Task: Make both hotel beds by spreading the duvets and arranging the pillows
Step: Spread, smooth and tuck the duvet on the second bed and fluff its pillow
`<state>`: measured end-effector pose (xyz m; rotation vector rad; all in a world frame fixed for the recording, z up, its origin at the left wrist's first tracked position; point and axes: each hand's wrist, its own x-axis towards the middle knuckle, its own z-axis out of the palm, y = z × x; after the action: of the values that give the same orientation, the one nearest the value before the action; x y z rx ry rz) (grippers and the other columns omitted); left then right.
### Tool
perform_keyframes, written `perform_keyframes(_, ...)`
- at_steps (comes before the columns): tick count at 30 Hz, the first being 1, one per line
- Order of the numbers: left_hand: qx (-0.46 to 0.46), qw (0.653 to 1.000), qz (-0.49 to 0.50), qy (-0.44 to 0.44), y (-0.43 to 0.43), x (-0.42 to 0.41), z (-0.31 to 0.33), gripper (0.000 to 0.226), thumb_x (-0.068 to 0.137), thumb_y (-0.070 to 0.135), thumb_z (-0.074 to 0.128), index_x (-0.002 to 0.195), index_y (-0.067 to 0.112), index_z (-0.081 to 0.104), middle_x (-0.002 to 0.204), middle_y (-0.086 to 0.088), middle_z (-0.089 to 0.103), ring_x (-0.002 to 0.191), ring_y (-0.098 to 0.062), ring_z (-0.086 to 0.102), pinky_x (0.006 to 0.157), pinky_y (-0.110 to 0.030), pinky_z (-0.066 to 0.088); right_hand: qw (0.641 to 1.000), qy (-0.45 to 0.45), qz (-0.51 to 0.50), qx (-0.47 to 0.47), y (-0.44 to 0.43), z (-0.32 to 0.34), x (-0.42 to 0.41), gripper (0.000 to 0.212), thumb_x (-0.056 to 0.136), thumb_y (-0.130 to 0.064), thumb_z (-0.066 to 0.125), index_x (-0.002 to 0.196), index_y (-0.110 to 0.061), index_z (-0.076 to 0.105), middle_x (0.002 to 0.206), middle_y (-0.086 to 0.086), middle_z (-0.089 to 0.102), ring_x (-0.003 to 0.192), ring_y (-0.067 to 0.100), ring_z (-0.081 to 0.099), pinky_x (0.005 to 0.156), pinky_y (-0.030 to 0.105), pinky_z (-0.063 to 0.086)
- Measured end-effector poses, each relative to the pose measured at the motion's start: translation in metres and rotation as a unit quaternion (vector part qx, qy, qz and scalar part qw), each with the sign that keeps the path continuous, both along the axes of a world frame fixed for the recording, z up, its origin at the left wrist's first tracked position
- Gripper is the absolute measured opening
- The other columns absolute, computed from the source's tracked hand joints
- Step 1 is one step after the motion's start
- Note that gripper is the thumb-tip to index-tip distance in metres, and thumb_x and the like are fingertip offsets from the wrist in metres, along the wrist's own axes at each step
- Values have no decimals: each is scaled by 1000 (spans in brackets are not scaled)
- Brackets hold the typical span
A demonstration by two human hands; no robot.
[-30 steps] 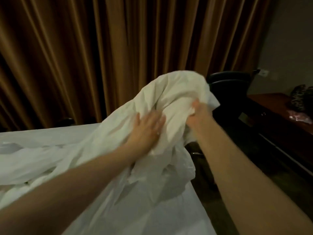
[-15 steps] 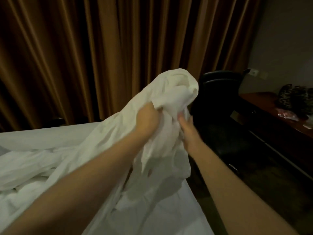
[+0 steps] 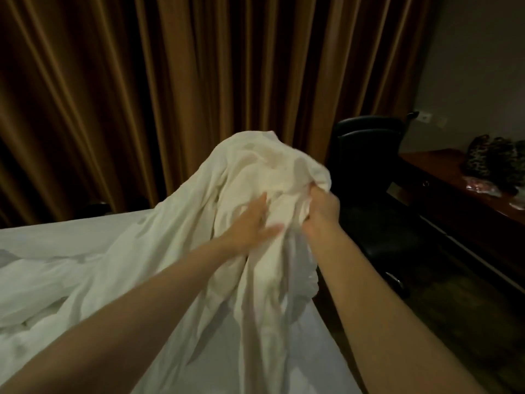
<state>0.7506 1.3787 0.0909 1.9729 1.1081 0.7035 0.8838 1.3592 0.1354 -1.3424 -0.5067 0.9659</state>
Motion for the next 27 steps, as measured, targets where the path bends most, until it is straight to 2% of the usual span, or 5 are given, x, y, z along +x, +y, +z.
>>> perform_keyframes(7,118,971,9,207,-42,-7,-74,134,56,73,70,135,44,-33,153,13,-25,142,-8,-20,118,-34,-2,988,154,18,-11,-2,19,-11,34,100,-29,48,127,-8,51,110,12,56,74,22,54,65,32,47)
perform_keyframes(13,-70,981,166,-77,-37,27,-70,69,87,24,56,148,15,24,141,-8,46,126,-21,47,99,-24,37,980,179,84,13,-3,17,-26,20,100,-27,48,114,-12,49,106,12,57,100,29,57,93,38,46)
perform_keyframes(20,-43,954,292,-50,11,5,-47,27,93,3,39,101,1,65,100,-12,64,99,-25,58,86,-29,43,931,-124,309,-151,-31,-36,30,117,63,-57,78,152,-31,7,156,2,25,137,28,34,111,50,32)
perform_keyframes(23,-25,956,279,-83,20,19,-16,25,92,2,43,75,9,60,76,0,57,76,-13,49,62,-16,35,889,-85,369,-259,-61,-72,4,93,77,-55,68,150,-24,21,151,6,33,136,31,35,108,52,33)
perform_keyframes(27,-66,962,237,-116,25,26,10,27,97,7,40,75,13,54,69,5,46,69,-8,45,63,-12,40,933,23,337,-123,-53,-62,-22,47,98,-34,50,135,-5,47,126,17,57,123,36,51,89,41,48)
